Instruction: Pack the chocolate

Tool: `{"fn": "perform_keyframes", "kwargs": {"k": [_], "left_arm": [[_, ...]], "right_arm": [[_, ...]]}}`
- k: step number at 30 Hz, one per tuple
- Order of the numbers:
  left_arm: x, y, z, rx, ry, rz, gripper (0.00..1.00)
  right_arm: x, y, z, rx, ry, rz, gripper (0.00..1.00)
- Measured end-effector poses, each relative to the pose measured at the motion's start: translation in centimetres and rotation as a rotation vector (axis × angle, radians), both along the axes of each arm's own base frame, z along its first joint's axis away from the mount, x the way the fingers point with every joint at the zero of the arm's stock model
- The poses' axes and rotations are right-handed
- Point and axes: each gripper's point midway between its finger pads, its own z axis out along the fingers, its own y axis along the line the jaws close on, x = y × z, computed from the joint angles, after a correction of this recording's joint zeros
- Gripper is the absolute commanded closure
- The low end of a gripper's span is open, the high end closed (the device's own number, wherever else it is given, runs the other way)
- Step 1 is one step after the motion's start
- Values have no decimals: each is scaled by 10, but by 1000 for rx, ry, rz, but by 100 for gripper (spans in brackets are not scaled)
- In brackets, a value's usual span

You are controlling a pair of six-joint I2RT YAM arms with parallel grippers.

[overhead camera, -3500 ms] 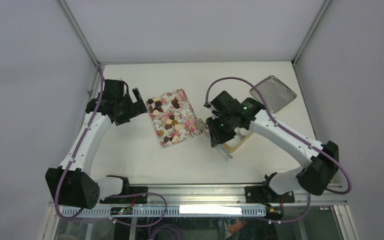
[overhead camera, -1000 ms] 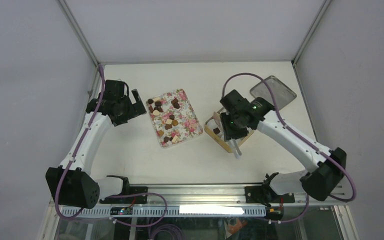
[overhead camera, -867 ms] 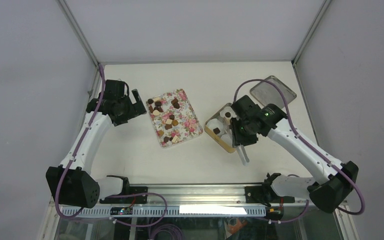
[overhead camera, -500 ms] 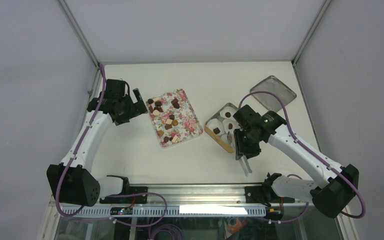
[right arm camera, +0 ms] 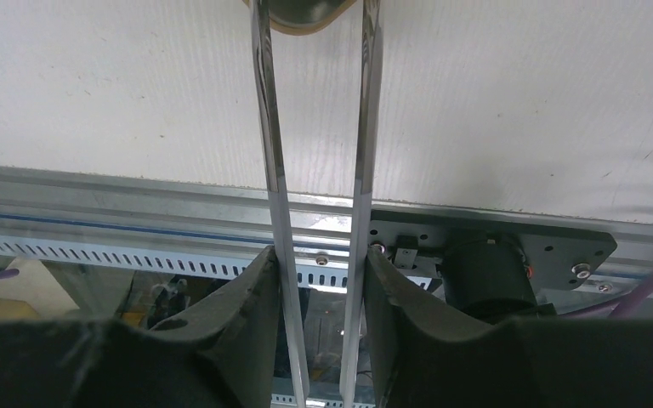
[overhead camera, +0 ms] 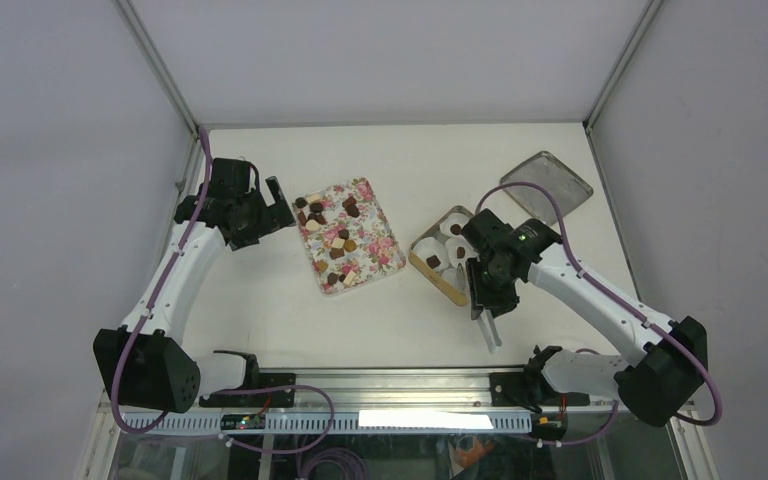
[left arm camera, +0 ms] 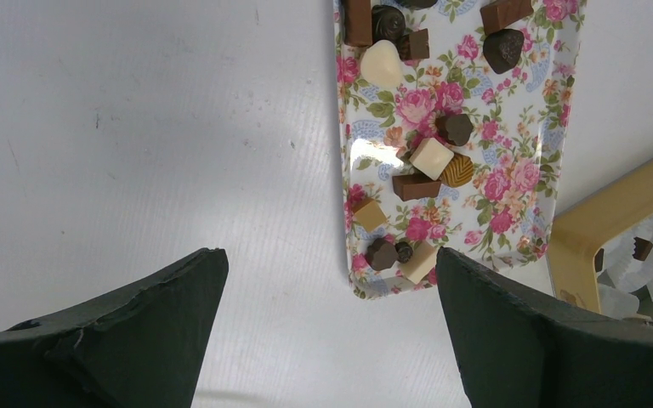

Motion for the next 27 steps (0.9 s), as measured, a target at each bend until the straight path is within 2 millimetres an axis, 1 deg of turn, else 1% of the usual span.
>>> {"fn": "perform_keyframes", "kwargs": {"k": [3, 12, 22, 27], "left_arm": [[0, 0, 0, 0, 0, 0, 1], [0, 0, 0, 0, 0, -1, 1], [0, 0, 0, -1, 0, -1, 1], [0, -1, 0, -3, 0, -3, 1]], "right_arm": [[3, -1, -1, -13, -9, -1, 63], [5, -3, -2, -27, -16, 1, 62], [7, -2, -4, -33, -11, 16, 56], [8, -2, -4, -35, -11, 22, 57]]}}
